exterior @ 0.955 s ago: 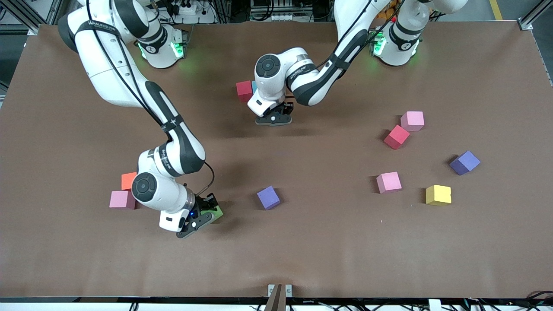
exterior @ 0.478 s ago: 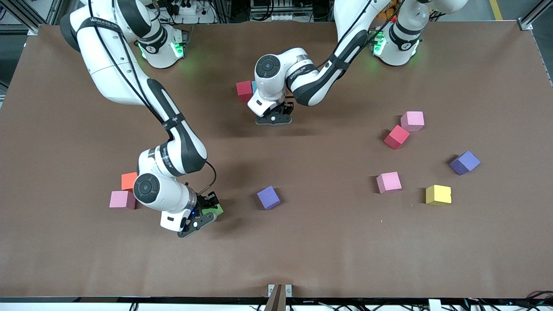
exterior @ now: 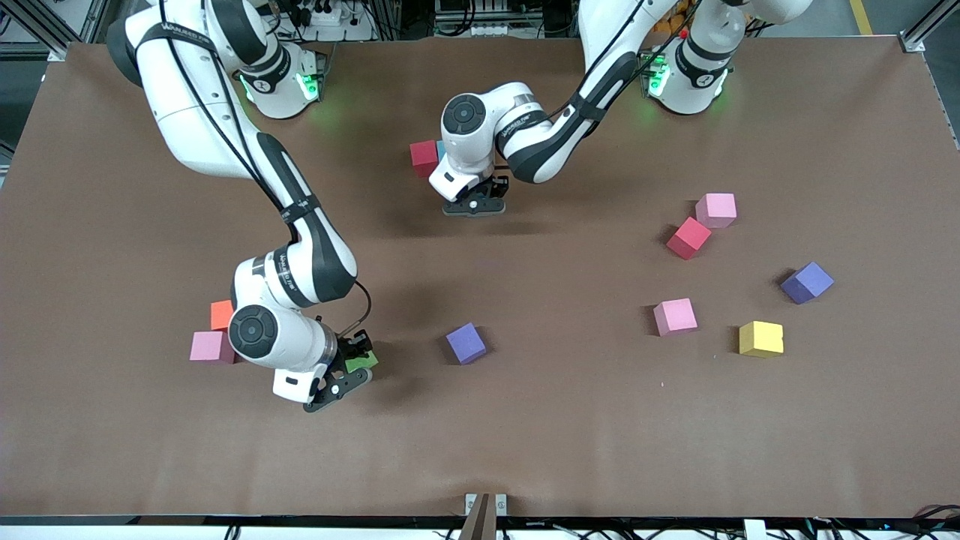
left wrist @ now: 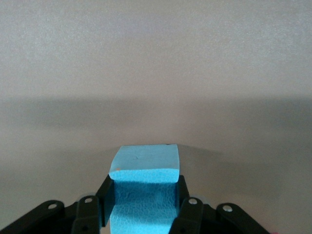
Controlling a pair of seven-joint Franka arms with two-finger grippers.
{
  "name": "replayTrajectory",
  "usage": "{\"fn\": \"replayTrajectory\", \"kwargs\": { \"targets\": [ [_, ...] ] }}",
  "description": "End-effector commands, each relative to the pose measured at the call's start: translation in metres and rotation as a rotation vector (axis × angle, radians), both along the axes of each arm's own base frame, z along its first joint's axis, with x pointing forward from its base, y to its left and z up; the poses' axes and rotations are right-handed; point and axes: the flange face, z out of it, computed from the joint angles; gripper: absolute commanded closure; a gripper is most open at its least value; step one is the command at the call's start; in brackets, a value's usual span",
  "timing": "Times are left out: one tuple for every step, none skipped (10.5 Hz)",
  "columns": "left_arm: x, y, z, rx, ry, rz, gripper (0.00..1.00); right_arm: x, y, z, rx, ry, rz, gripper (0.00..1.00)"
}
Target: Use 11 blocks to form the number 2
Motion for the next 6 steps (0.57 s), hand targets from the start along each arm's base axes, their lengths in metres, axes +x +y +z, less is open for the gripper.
{"fn": "replayTrajectory", "kwargs": {
  "targets": [
    [-0.0036, -0.0022, -0.0019, 0.001, -0.018, 0.014, 1.00, 0.0014, -0.0038, 0.0156, -0.007, 0.006, -0.023, 0.53],
    [-0.0028, -0.0017, -0.0020, 0.001, -0.018, 0.016, 1.00, 0.0013, -0.0034, 0.0167, -0.001, 0.009, -0.028, 0.53],
    [-0.0029, -0.0016, -0.0029, 0.002, -0.017, 0.016, 1.00, 0.0008, -0.0033, 0.0212, -0.001, 0.012, -0.027, 0.53],
    [-0.0022, -0.0009, -0.0038, 0.002, -0.016, 0.011, 0.91, 0.0005, -0.0044, 0.0216, -0.003, 0.021, -0.028, 0.53],
    [-0.0014, -0.0004, -0.0040, 0.002, -0.016, 0.003, 0.32, 0.0005, -0.0059, 0.0228, -0.003, 0.025, -0.028, 0.53],
    [-0.0020, -0.0007, -0.0040, 0.006, -0.023, -0.011, 0.00, 0.0005, -0.0070, 0.0226, -0.004, 0.028, -0.029, 0.53]
  ]
}}
